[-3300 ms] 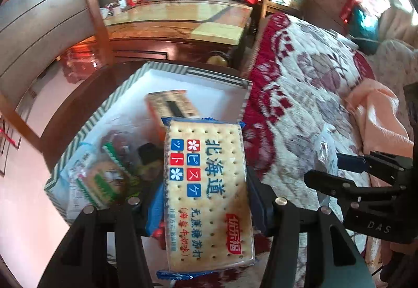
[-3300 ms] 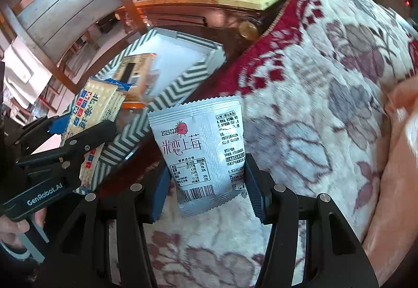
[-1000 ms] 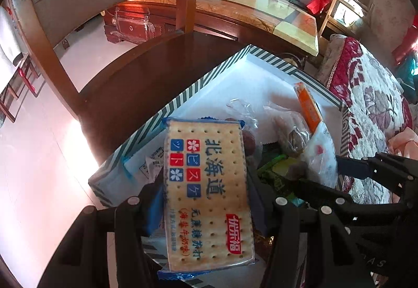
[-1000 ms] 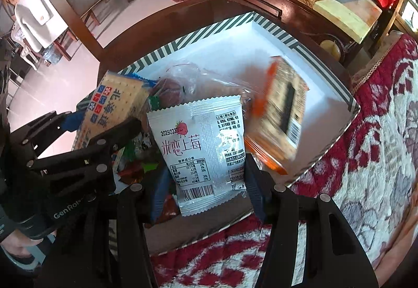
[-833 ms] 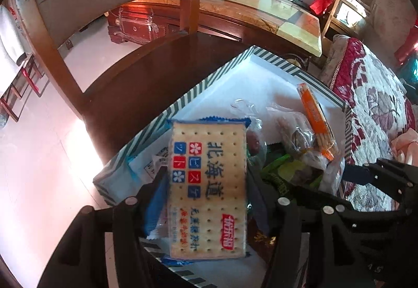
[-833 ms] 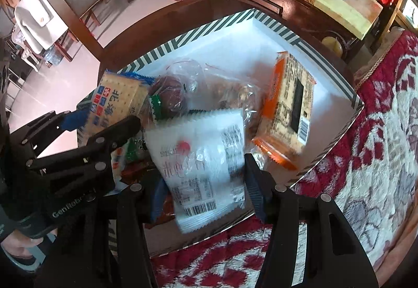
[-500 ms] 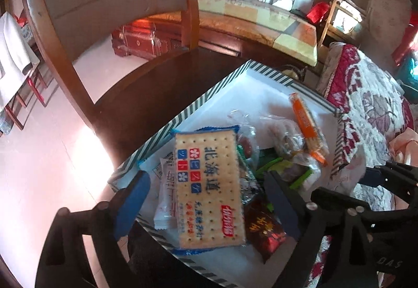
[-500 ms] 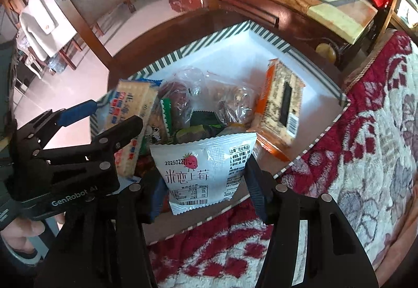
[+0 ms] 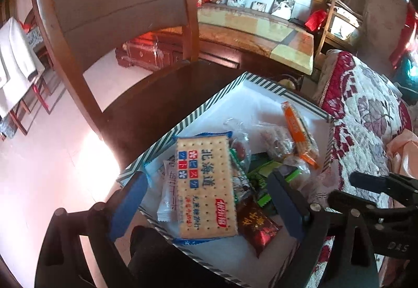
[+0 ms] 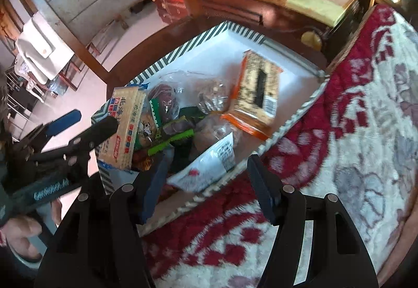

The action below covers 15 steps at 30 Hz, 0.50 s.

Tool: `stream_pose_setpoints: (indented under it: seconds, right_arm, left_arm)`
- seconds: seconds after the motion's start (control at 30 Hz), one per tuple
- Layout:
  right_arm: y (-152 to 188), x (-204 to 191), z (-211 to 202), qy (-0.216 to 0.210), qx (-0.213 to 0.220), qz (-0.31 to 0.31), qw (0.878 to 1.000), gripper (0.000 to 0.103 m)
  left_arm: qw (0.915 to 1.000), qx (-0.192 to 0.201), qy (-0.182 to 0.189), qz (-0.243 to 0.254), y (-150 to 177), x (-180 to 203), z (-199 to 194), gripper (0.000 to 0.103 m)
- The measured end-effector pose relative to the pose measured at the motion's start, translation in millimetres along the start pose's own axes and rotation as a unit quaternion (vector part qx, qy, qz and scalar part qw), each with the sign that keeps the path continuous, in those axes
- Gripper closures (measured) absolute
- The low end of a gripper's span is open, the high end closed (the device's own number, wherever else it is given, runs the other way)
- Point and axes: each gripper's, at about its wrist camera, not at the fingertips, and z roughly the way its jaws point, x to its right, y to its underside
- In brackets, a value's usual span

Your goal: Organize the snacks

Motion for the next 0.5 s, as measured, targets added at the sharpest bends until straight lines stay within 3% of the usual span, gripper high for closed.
stream_pose_setpoints:
  seconds: [0.17, 0.5]
  right_arm:
    - [28.4, 10.8, -29.2, -0.002, 0.030, 0.019, 0.999, 0.039]
    - [73.9, 27.8, -53.3, 0.014, 0.025, 0.033, 0.999, 0.039]
  left_arm:
    - [0.9996, -0.003, 0.010, 0.025, 8.1, 18.6, -7.9, 0.003]
    - [0.9972, 0.003, 0.050, 0.055, 22.6, 51.9, -32.0, 0.003]
